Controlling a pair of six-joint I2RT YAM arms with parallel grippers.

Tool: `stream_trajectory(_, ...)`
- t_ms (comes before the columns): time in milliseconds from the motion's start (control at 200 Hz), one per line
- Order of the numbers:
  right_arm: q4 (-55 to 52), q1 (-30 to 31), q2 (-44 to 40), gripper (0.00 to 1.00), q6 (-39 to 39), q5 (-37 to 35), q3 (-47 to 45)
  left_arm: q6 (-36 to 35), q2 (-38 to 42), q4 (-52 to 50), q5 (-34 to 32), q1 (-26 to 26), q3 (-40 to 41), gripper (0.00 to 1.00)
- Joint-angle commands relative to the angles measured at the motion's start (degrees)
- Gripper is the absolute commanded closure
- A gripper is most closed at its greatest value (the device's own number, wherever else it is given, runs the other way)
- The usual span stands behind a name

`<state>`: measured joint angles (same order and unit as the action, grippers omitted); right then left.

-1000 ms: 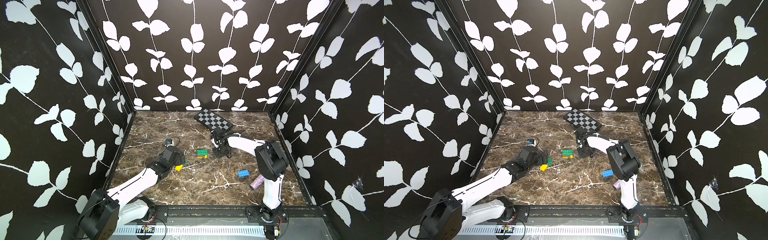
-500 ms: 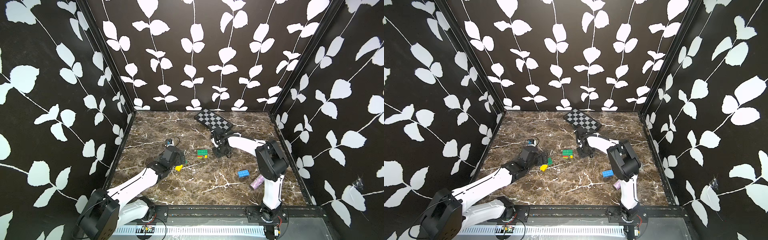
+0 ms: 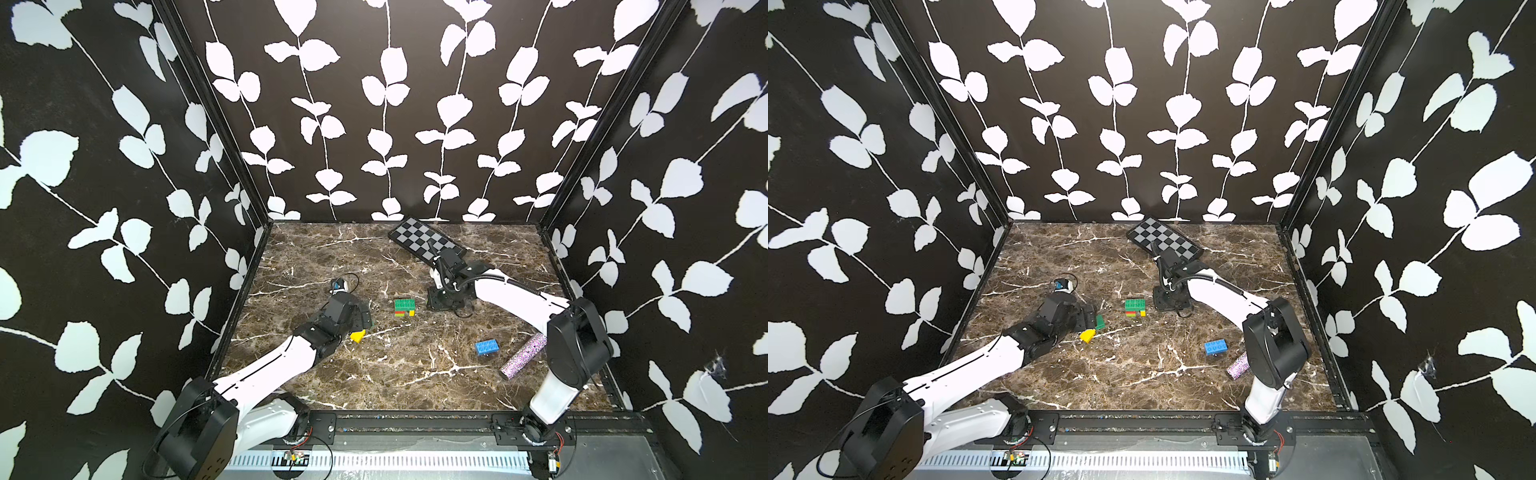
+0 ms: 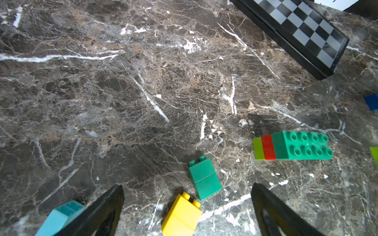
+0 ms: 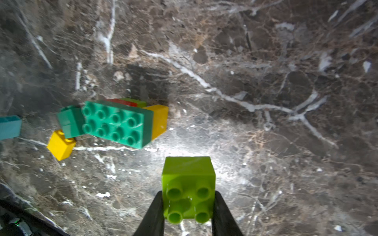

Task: Assemble the letter h with lego
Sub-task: Pick up the lego brick from the center of the board, then assemble the lego brick with the lego brick.

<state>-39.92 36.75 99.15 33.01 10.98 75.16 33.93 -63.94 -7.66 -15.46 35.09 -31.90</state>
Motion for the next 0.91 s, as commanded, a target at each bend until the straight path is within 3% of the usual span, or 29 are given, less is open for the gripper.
stream_trajectory(0, -2.9, 3.6, 0.8, 1.0, 6.6, -1.0, 4.7, 1.5, 1.0, -2.1, 0.2, -0.3, -1.5, 0.01)
stream_trajectory(130, -8.8, 7.3, 4.0, 1.0, 10.5, -7.8, 11.7, 1.9, 2.0, -2.9, -0.5, -0.3, -1.3, 0.01)
stream_trajectory(265, -9.6, 8.8, 7.9, 1.0, 14.7, -7.7, 15.6, 2.2, 2.4, -3.6, -0.8, -0.3, -1.4, 0.01)
stream_trajectory(675, -22.1, 12.4, 21.9, 1.0, 15.1, -15.5, 35.4, 2.1, 3.1, -5.2, -1.2, -0.3, -2.0, 0.01)
stream_trajectory(900, -27.4, 13.4, 26.5, 1.0, 15.0, -18.1, 41.7, 2.0, 3.3, -5.6, -1.3, -0.3, -2.1, 0.01)
